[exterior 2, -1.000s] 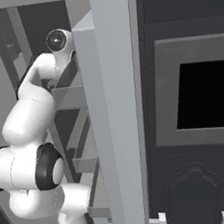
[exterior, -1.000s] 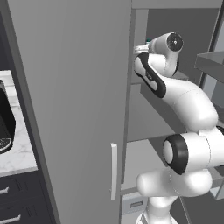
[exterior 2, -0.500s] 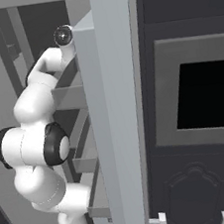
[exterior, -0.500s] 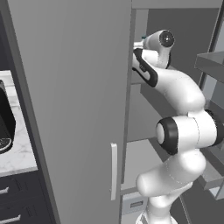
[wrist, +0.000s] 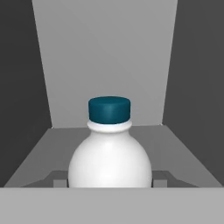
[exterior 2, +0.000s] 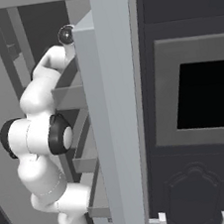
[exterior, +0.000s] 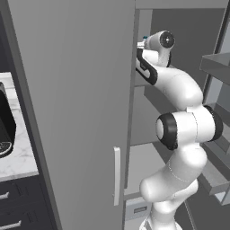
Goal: Take the bottled waters from the counter and place them in the freezer to freeze. Close the freezer door after placing the bottles.
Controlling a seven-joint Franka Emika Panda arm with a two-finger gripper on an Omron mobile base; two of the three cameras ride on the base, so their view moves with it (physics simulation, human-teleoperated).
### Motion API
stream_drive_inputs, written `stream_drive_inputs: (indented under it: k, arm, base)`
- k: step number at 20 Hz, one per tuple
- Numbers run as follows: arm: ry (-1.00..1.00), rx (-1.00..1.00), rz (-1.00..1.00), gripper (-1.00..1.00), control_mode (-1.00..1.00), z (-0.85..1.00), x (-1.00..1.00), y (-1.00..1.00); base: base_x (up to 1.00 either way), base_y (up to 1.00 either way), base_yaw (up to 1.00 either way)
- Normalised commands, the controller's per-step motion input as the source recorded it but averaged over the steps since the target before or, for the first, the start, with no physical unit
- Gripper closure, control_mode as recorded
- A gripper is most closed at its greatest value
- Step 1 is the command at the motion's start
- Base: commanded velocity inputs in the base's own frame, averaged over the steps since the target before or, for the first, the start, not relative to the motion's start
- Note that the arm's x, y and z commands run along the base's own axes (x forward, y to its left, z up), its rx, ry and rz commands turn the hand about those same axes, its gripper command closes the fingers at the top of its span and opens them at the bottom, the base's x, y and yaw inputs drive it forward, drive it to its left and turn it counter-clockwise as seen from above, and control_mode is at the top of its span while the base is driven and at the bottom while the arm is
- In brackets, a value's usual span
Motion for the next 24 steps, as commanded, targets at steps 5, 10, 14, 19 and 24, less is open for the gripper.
stream_drive_inputs:
  k: [5, 10, 14, 19, 24]
  arm:
    - [-0.02, 0.0, 0.0, 1.0, -1.0, -0.38, 0.02, 0.0]
    - [0.0, 0.0, 0.0, 1.0, -1.0, -0.38, 0.0, 0.0]
    - [0.0, 0.0, 0.0, 1.0, -1.0, -0.27, 0.0, 0.0]
    - [0.0, 0.0, 0.0, 1.0, -1.0, -0.09, 0.0, 0.0]
    - [0.0, 0.0, 0.0, -1.0, -1.0, -0.05, 0.0, 0.0]
  base:
    - [0.0, 0.0, 0.0]
    - [0.0, 0.0, 0.0]
    - [0.0, 0.0, 0.0]
    - [0.0, 0.0, 0.0]
    - [0.0, 0.0, 0.0]
